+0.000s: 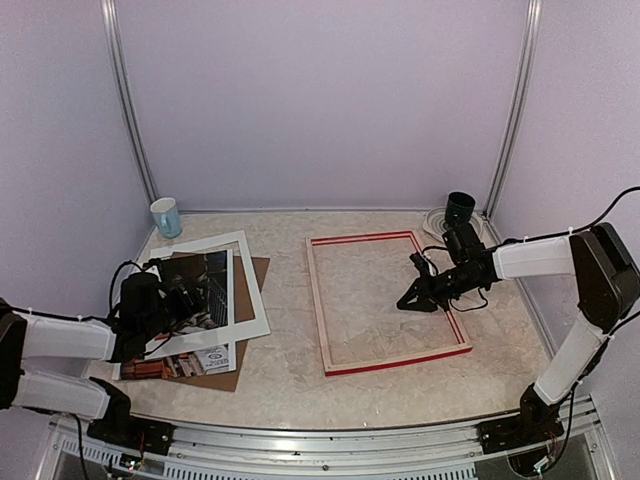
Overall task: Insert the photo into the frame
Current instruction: Place the glass panel at the frame body.
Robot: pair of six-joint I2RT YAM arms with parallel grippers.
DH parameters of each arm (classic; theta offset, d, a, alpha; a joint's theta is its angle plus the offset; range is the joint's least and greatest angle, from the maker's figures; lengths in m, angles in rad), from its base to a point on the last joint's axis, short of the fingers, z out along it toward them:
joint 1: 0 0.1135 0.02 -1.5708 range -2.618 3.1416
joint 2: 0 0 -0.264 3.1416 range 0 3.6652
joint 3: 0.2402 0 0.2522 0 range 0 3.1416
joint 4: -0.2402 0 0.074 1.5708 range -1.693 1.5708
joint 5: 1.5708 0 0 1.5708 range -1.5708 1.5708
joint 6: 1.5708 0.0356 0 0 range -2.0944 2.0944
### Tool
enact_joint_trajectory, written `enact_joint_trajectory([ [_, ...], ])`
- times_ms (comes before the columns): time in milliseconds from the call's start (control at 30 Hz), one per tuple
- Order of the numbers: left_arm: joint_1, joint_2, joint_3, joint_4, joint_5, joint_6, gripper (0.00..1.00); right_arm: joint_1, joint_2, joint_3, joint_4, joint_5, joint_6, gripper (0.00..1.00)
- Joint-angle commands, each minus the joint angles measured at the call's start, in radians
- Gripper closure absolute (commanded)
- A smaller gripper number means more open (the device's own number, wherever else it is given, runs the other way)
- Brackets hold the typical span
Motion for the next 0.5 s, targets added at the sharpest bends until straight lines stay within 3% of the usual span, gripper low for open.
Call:
enact_joint_trajectory([
  [0,0.007,-0.004,-0.002,0.018,-0.006,-0.001,0.01,-0.022,-0.056,-0.033,-0.009,0.048,-0.007,0.99],
  [467,0.007,-0.013,-0.005,0.015,-0.006,-0.001,0.01,-0.038,-0.122,-0.080,0.035,0.075,0.042,1.00],
])
